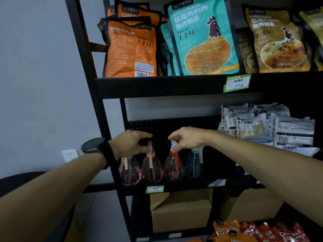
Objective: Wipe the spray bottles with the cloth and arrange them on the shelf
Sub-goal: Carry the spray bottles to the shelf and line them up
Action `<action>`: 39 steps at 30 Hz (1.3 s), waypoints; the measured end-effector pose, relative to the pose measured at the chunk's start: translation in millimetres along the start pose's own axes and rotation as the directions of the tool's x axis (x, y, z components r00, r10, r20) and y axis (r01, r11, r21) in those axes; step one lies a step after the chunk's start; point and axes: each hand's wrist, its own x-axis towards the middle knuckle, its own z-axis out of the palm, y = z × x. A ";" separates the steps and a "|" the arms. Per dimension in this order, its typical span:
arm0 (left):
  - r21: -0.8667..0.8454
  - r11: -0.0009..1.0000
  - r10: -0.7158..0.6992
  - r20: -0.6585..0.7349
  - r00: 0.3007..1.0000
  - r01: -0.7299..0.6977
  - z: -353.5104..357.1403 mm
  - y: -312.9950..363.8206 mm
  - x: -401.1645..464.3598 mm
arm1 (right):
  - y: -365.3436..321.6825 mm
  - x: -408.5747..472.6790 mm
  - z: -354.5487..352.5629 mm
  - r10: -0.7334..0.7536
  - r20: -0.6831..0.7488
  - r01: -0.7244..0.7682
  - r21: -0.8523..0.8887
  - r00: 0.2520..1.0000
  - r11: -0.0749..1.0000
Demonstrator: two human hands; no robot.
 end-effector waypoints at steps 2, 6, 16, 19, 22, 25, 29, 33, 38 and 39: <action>0.021 0.999 -0.041 -0.028 0.999 0.041 -15.7 -2.2 -6.5 | -6.4 0.1 -2.7 0.001 -0.038 0.000 0.020 0.999 1.000; 0.040 0.997 -0.065 -0.073 0.995 0.068 -33.3 -11.5 -23.6 | -27.0 2.7 -7.6 -0.036 -0.059 0.037 0.019 0.998 0.999; 0.066 0.995 -0.071 -0.103 0.992 0.078 -18.6 -29.5 -49.5 | -74.0 13.7 12.5 -0.113 -0.028 0.109 -0.124 0.993 0.986; 0.081 0.994 -0.070 -0.105 0.992 0.078 -12.5 -30.8 -51.7 | -75.9 16.3 17.8 -0.115 -0.010 0.112 -0.142 0.993 0.983; 0.077 0.994 -0.075 -0.107 0.991 0.083 -6.8 -32.7 -50.5 | -75.1 19.3 21.6 -0.125 -0.025 0.120 -0.142 0.992 0.983; 0.075 0.994 -0.074 -0.127 0.989 0.084 -4.2 -32.9 -48.9 | -73.1 18.8 22.7 -0.140 -0.045 0.134 -0.125 0.989 0.983; 0.060 0.996 -0.057 -0.168 0.984 0.068 -3.9 -31.7 -48.0 | -69.6 20.4 23.8 -0.150 -0.060 0.144 -0.096 0.987 0.985; 0.044 0.997 -0.054 -0.191 0.980 0.063 -2.9 -34.7 -45.8 | -69.6 21.3 23.5 -0.147 -0.056 0.144 -0.061 0.988 0.988; 0.035 0.998 -0.041 -0.192 0.981 0.049 -3.5 -36.0 -45.9 | -68.1 22.8 23.2 -0.136 -0.050 0.134 -0.042 0.989 0.990; 0.032 0.998 -0.037 -0.190 0.981 0.044 -4.0 -36.1 -45.9 | -68.2 22.7 23.0 -0.135 -0.050 0.133 -0.041 0.990 0.990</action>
